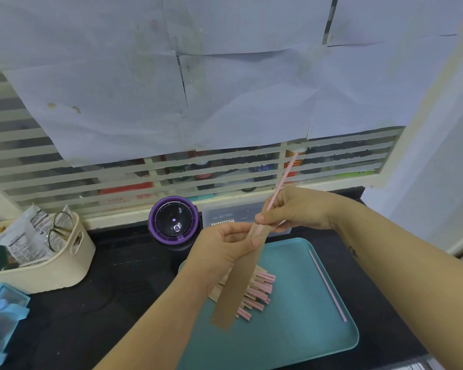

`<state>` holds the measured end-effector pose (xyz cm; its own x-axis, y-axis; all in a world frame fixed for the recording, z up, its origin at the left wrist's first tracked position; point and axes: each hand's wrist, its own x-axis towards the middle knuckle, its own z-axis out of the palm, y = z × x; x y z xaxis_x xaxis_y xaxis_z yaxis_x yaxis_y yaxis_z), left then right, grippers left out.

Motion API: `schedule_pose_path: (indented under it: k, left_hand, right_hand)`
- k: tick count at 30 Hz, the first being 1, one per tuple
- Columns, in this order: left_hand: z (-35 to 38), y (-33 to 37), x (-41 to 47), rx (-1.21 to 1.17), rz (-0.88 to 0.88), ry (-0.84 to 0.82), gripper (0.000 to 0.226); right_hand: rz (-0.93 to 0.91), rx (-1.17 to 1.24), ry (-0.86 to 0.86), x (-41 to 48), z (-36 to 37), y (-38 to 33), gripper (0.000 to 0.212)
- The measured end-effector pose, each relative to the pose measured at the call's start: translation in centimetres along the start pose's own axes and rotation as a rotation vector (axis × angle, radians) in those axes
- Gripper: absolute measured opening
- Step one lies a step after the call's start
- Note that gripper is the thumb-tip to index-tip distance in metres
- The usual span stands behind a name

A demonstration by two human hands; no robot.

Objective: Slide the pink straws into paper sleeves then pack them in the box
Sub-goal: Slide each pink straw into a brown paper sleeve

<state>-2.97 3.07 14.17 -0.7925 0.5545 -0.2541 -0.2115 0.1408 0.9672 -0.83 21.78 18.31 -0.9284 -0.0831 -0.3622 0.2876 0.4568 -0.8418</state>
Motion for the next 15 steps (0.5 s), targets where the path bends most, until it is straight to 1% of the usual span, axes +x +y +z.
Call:
schedule_pose_path:
  k: [2, 5, 10, 12, 13, 14, 15]
  left_hand:
    - [0.2, 0.1, -0.1, 0.026, 0.005, 0.008, 0.023]
    - [0.2, 0.1, 0.1, 0.004, -0.009, 0.014, 0.024]
    - [0.3, -0.1, 0.2, -0.022, -0.029, 0.004, 0.022]
    - [0.3, -0.1, 0.0, -0.054, -0.049, -0.011, 0.023]
    - [0.3, -0.1, 0.0, -0.065, -0.057, -0.015, 0.025]
    - [0.2, -0.1, 0.0, -0.066, -0.06, -0.017, 0.026]
    - [0.2, -0.1, 0.0, -0.06, -0.06, -0.021, 0.026]
  right_hand:
    - [0.012, 0.006, -0.062, 0.1, -0.5, -0.2, 0.012]
    - [0.016, 0.017, -0.143, 0.3, -1.1, -0.6, 0.008]
    - [0.021, -0.012, -0.182, 0.6, -1.1, -0.6, 0.008]
    - [0.026, 0.011, -0.204, 0.4, -1.2, -0.5, 0.009]
    - [0.028, 0.059, -0.175, 0.4, -1.3, -0.6, 0.015]
    - [0.024, 0.14, -0.094, 0.5, -1.5, -0.7, 0.025]
    - [0.004, 0.245, 0.031, 0.6, -1.7, -0.7, 0.035]
